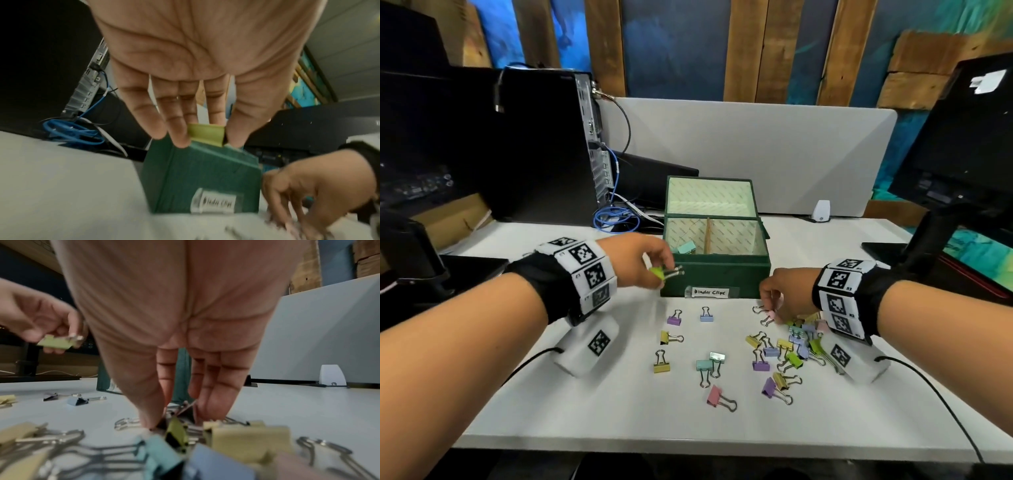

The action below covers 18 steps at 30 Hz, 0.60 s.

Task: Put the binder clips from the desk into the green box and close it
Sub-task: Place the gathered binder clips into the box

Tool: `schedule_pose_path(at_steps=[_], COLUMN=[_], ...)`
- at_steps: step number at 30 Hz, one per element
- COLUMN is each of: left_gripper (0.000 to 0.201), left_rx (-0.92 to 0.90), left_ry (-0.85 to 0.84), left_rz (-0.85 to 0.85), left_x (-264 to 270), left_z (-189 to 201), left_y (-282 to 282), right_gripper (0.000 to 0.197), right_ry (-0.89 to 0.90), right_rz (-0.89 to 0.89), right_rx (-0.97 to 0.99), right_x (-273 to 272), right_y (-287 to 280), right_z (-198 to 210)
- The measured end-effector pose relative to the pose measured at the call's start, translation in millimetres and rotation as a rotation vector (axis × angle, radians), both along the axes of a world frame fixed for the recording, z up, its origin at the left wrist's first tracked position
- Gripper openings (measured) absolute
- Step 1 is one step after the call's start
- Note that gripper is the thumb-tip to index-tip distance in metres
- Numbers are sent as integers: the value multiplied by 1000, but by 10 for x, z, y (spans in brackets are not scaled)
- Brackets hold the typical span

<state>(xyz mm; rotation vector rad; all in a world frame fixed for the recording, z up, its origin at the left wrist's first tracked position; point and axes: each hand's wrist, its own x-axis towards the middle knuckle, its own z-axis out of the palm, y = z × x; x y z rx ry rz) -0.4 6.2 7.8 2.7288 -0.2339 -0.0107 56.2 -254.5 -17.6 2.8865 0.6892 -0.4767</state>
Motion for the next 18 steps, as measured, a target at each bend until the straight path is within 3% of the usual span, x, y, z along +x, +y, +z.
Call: schedule_pose_path(at_steps=[4, 7, 11, 14, 18], left_gripper=[33, 35, 44, 55, 32], left_rx=[-99, -152, -158, -63, 37], left_ry=[-203, -267, -278, -222, -220], left_rz=[40, 107, 138, 141, 59], left_x=[183, 344, 492, 502, 242], left_z=[174, 213, 209, 135, 74], left_y=[-89, -151, -189, -176, -161], right_gripper=[26, 37, 50, 45, 40], right_ry=[-10, 14, 12, 25, 31], right_rz=[-9, -58, -77, -70, -61], right_rx=[13, 5, -52, -47, -18], right_x=[-30, -22, 5, 4, -21], right_y=[0, 3, 0, -27, -63], right_z=[-5, 3, -4, -11, 32])
